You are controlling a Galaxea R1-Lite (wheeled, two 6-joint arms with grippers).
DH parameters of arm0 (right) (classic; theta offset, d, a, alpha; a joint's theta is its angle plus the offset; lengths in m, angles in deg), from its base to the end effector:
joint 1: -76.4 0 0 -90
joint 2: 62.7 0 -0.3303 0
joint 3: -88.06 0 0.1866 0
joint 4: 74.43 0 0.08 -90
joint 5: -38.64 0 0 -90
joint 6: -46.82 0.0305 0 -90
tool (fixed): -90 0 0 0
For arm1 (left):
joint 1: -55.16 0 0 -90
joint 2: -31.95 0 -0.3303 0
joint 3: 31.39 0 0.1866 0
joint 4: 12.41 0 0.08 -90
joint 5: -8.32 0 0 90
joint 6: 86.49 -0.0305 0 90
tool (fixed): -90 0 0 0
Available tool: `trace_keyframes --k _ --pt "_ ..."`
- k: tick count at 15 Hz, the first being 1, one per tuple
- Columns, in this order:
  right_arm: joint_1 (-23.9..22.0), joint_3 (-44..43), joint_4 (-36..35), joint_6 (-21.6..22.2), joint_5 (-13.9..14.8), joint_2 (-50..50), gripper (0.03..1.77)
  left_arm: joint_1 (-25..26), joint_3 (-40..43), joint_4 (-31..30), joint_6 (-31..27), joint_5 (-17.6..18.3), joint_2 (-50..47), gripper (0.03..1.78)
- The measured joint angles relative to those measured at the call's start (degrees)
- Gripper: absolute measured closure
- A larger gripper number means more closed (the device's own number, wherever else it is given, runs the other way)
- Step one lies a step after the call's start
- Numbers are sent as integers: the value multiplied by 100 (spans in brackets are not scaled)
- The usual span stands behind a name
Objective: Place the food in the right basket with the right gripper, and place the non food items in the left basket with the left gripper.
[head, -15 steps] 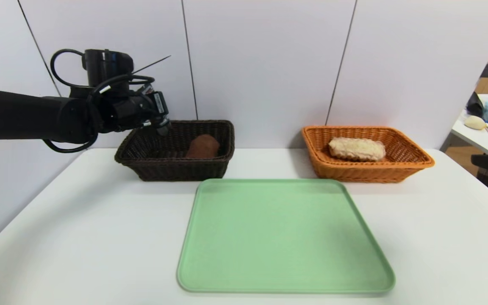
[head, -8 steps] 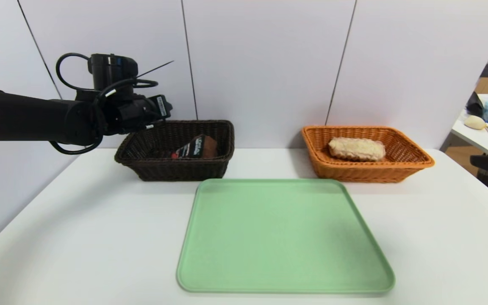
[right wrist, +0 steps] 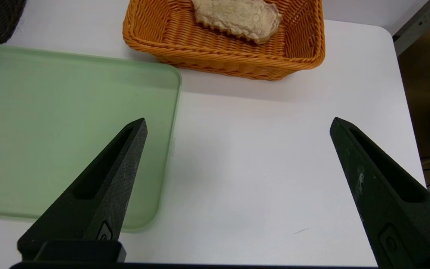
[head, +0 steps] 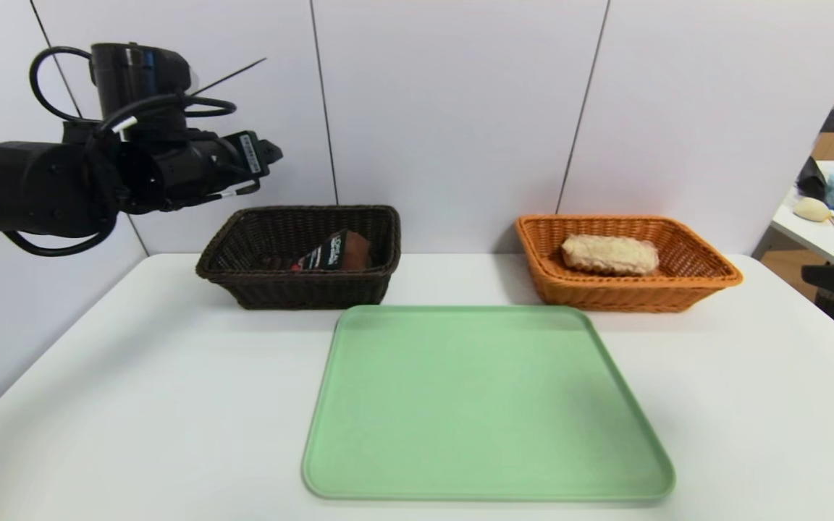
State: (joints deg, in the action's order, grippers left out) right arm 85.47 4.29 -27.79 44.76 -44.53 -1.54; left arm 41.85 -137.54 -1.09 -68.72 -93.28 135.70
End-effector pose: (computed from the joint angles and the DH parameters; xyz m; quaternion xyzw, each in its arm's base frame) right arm 0.1128 0.0143 0.3162 -0.0464 0.2058 0.0228 0.9772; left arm 0.3649 -0.0800 0.3116 -0.1374 0.0773 -0.0030 0.9875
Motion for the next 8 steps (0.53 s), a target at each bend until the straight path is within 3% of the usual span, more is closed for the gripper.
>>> trace_keyframes --k 5,8 --pt "-144 -13 12 28 0 -50 11 12 466 438 -2 -290 -1310 22" --pt "-216 261 23 112 0 -304 11 310 951 455 2 -347 -2161 18"
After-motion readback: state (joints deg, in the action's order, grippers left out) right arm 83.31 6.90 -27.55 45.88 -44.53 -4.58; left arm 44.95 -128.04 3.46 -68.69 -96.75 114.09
